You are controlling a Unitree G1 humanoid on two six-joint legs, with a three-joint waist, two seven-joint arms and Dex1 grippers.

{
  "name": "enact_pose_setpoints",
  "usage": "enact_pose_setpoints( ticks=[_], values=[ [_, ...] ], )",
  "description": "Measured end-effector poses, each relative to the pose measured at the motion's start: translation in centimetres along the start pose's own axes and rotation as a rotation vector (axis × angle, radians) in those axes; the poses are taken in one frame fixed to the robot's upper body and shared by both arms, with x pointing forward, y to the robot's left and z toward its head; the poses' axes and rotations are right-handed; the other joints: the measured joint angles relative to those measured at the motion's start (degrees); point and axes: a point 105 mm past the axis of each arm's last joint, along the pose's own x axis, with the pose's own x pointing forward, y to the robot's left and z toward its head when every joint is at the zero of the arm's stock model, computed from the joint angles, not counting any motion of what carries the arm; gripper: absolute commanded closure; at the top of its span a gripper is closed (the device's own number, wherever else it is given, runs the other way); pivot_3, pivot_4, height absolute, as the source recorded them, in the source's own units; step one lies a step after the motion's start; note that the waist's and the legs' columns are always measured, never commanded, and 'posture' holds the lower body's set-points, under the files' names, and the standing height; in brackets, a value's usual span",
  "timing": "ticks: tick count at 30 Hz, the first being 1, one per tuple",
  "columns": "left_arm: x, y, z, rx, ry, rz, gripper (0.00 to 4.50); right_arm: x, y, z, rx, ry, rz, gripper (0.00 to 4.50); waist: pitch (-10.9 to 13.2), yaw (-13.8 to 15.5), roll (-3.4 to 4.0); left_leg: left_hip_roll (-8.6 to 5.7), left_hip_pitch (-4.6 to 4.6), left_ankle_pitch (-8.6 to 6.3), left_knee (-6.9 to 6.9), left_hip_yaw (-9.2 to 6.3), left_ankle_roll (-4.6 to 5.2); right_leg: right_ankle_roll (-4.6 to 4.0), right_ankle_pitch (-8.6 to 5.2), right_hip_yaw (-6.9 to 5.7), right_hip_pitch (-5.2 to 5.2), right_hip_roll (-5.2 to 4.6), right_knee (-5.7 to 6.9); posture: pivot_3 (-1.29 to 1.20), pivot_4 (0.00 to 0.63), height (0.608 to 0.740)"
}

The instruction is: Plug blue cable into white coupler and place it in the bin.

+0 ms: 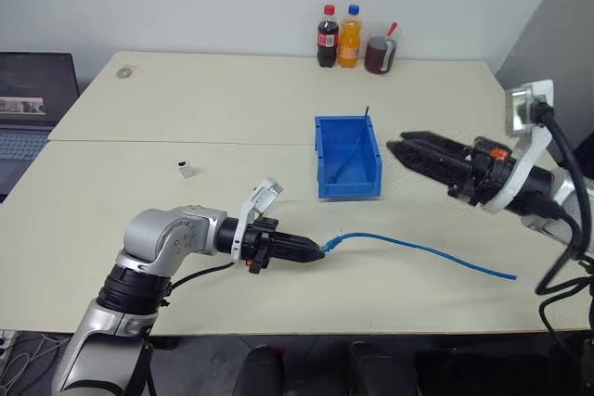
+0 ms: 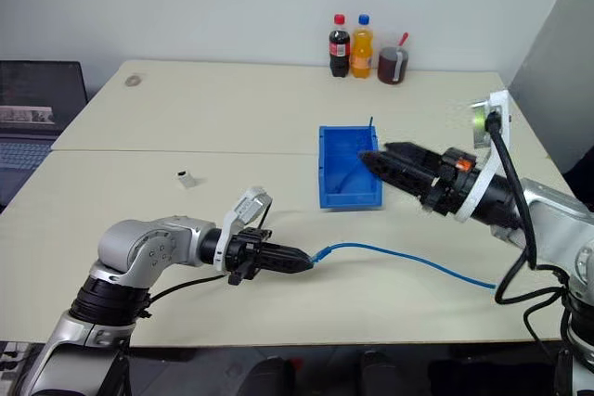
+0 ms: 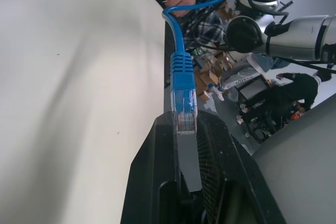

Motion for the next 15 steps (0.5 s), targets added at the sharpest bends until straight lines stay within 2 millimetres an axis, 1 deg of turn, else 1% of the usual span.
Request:
enact_pose_setpoints(
  ticks=[1, 3, 6, 10, 12, 15],
  values=[
    [0.1, 0.1, 0.1, 0.002, -0.002, 0.003, 4.30, 0.0, 0.4, -1.3, 0.025, 0.040, 0.011, 0.00, 0.0, 0.1, 0.00, -0.01, -0.06, 0.00, 0.01, -0.04, 0.00, 0.00, 0.00, -0.06, -0.01, -0.02, -0.02, 0.00, 0.150, 0.740],
    [0.3, 0.3, 0.4, -0.001, -0.014, 0.011, 4.30, -0.4, 0.5, -4.4, 0.109, 0.120, 0.004, 0.00, 0.0, 0.1, -0.02, -0.02, -0.12, 0.00, 0.04, -0.07, 0.00, 0.05, -0.03, -0.07, -0.03, -0.10, -0.02, 0.00, 0.150, 0.740],
    [0.5, 0.6, 0.9, -0.001, -0.033, 0.022, 4.30, -1.1, 0.3, -7.6, 0.209, 0.182, -0.038, 0.00, 0.0, -0.1, -0.04, -0.04, -0.10, 0.00, 0.10, -0.07, 0.00, 0.13, -0.02, 0.01, -0.03, -0.13, 0.00, 0.00, 0.150, 0.740],
    [0.7, 0.7, 1.1, -0.007, -0.035, 0.031, 4.30, -1.6, 0.1, -10.3, 0.245, 0.218, -0.070, 0.00, 0.0, -0.4, -0.04, -0.05, 0.16, 0.01, 0.10, -0.07, 0.00, 0.18, 0.04, 0.01, 0.02, -0.05, 0.10, 0.00, 0.150, 0.740],
    [0.7, 0.7, 1.1, -0.010, -0.036, 0.034, 4.30, -1.6, -0.1, -10.7, 0.240, 0.218, -0.079, 0.00, 0.0, -0.5, -0.04, -0.02, 0.24, 0.01, 0.09, -0.07, 0.00, 0.17, 0.07, 0.02, 0.05, -0.01, 0.11, 0.00, 0.150, 0.740],
    [0.8, 0.4, 1.1, -0.026, -0.043, 0.014, 4.30, -0.8, -0.5, -11.2, 0.242, 0.181, -0.085, 0.00, 0.0, -0.5, -0.04, 0.00, 0.28, 0.01, 0.08, -0.07, 0.00, 0.16, 0.08, 0.03, 0.06, 0.02, 0.12, 0.00, 0.150, 0.740]
  ],
)
